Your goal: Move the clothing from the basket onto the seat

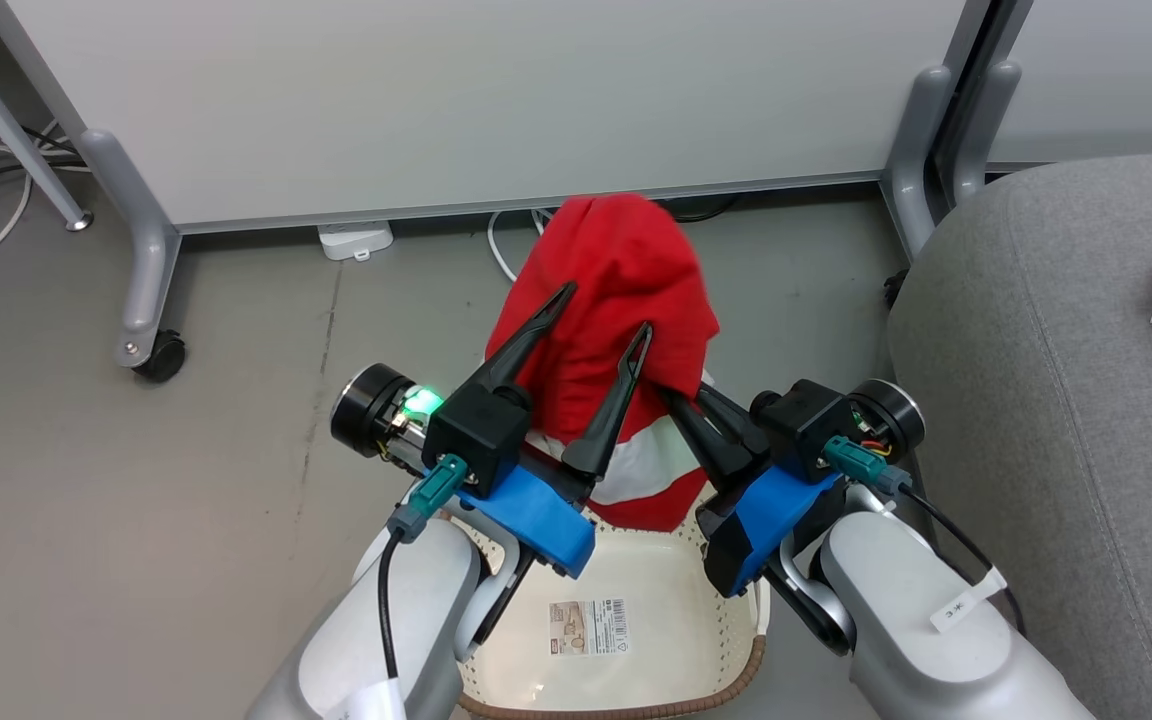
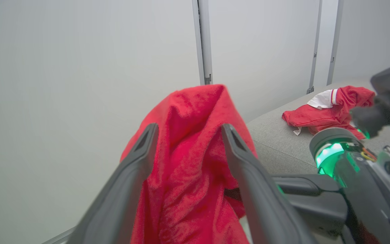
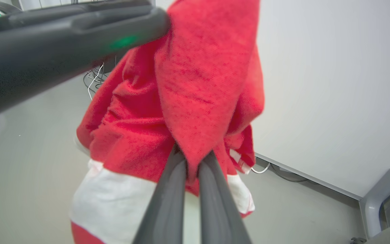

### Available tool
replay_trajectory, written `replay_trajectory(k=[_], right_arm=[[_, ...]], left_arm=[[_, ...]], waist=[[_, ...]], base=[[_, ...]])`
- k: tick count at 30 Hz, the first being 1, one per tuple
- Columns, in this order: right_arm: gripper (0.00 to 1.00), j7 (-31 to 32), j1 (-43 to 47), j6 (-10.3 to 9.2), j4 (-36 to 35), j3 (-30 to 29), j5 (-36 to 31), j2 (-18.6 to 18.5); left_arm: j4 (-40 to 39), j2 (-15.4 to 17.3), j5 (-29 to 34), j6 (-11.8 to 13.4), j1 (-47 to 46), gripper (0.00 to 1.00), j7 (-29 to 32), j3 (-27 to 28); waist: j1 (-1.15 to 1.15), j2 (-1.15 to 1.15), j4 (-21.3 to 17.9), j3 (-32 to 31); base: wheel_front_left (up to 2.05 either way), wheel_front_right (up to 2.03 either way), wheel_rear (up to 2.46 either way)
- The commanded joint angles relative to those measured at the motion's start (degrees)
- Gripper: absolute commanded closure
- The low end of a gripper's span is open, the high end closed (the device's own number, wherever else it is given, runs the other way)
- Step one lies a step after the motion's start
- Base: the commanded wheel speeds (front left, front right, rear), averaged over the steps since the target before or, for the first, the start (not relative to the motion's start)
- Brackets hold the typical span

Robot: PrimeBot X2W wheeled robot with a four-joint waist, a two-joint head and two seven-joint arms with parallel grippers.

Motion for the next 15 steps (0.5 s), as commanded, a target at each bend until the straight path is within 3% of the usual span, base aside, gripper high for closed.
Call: replay_trajectory(k=[1,15], right_arm=[[1.00,-0.01,0.15,0.01,-0.34,-0.07,0.36,-0.21],[1.00,-0.01,0.90,0.01,-0.95,-1.20,0.83,-0.40]], left_arm=[[-0.26,-0.02,0.46,0.31,0.10,0.00,-0.29,0.52],[-0.83,-0.21,1.56,0.11,0.51,0.00,-0.29,1.55]], waist=[[0.00,0.00,0.03,0.04],[0.00,0.00,-0.18,0.76]], base=[[0.00,0.00,0.00],[0.00,0.00,0.00]])
